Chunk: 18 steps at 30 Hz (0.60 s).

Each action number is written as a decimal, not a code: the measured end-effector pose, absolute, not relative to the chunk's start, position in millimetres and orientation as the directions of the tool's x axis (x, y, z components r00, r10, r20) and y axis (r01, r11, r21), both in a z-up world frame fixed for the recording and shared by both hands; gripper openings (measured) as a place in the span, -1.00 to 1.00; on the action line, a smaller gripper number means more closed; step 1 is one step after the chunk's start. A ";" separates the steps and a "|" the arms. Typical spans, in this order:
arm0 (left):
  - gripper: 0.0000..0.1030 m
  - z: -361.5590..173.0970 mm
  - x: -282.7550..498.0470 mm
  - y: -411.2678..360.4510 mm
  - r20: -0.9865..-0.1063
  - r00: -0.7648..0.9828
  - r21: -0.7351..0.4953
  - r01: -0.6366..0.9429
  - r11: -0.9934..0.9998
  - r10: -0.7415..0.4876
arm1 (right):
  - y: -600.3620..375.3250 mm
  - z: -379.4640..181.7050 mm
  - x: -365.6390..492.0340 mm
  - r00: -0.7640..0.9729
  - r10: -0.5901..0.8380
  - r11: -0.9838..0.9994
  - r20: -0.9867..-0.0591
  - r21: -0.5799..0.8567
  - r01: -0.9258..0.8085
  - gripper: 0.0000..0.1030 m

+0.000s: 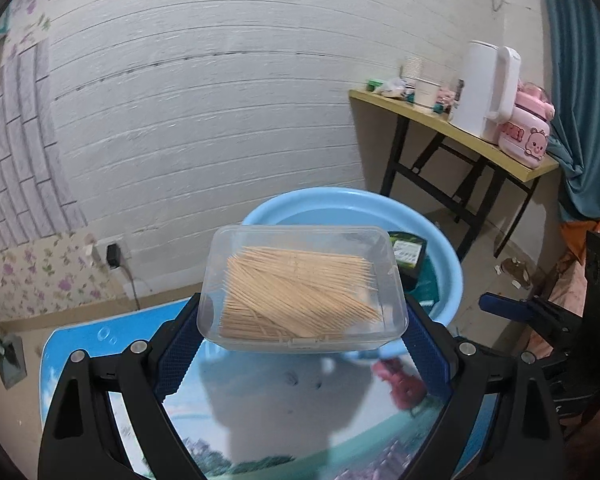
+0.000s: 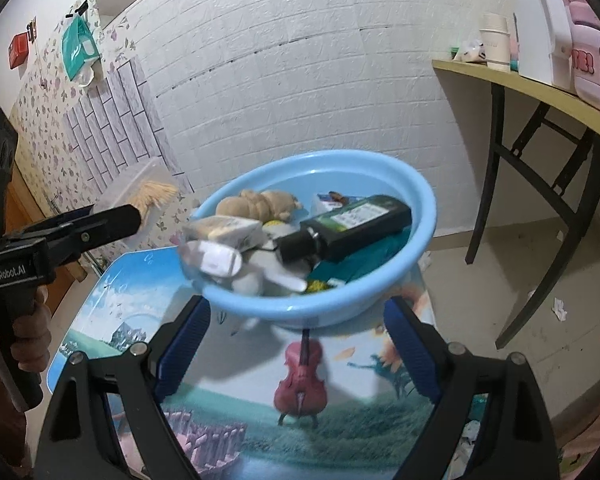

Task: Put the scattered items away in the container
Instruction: 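Carry the toothpick box with the left tool over the basin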

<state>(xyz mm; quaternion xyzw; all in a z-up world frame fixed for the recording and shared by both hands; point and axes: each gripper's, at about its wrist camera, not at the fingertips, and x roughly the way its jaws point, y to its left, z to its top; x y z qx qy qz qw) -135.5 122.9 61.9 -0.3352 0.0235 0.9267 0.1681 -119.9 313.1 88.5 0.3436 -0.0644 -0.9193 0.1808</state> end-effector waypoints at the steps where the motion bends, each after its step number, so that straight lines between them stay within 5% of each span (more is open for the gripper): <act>1: 0.79 62.3 -139.6 128.3 -0.630 -0.715 -0.069 -0.336 -0.939 0.302 | 315.3 89.2 -123.3 -0.702 -0.374 -0.928 -0.606 0.242 0.285 0.75; 18: 0.80 44.2 -191.4 183.9 -0.676 -0.660 -0.061 -0.393 -0.918 0.327 | 336.1 87.7 -169.6 -0.720 -0.347 -0.938 -0.601 0.236 0.255 0.75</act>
